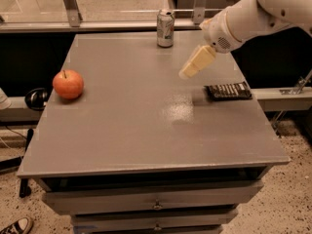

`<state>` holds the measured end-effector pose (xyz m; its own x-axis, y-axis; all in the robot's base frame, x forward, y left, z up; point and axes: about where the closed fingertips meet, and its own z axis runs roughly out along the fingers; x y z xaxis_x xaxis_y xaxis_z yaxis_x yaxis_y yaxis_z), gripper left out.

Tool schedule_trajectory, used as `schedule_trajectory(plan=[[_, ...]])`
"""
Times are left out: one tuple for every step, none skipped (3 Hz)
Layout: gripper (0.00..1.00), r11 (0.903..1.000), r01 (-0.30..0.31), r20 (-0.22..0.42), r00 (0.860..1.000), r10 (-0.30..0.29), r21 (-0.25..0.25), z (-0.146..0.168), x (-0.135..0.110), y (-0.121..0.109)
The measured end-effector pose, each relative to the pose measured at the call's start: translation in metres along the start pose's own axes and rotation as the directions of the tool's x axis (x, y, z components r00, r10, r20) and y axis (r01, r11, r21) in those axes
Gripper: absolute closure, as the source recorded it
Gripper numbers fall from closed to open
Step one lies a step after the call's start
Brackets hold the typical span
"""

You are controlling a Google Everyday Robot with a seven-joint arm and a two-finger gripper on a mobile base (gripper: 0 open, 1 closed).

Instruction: Move 7up can near apple

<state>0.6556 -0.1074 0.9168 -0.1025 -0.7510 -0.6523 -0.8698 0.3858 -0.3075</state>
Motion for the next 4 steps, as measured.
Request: schedule_trajectory(plan=[[0.00,0.9961,-0.088,0.088,0.992,0.088,-0.004,0.038,-0.013,-0.022],[0.00,0.9836,-0.181,0.158,0.971,0.178,0.000,0.076,-0.021,-0.049],[0.00,0.9707,-0.240,0.213,0.949,0.234,0.005,0.102,-0.031,-0.072],[0.00,0.9580,-0.287,0.277,0.921,0.273,0.008,0.127,-0.049,-0.093]])
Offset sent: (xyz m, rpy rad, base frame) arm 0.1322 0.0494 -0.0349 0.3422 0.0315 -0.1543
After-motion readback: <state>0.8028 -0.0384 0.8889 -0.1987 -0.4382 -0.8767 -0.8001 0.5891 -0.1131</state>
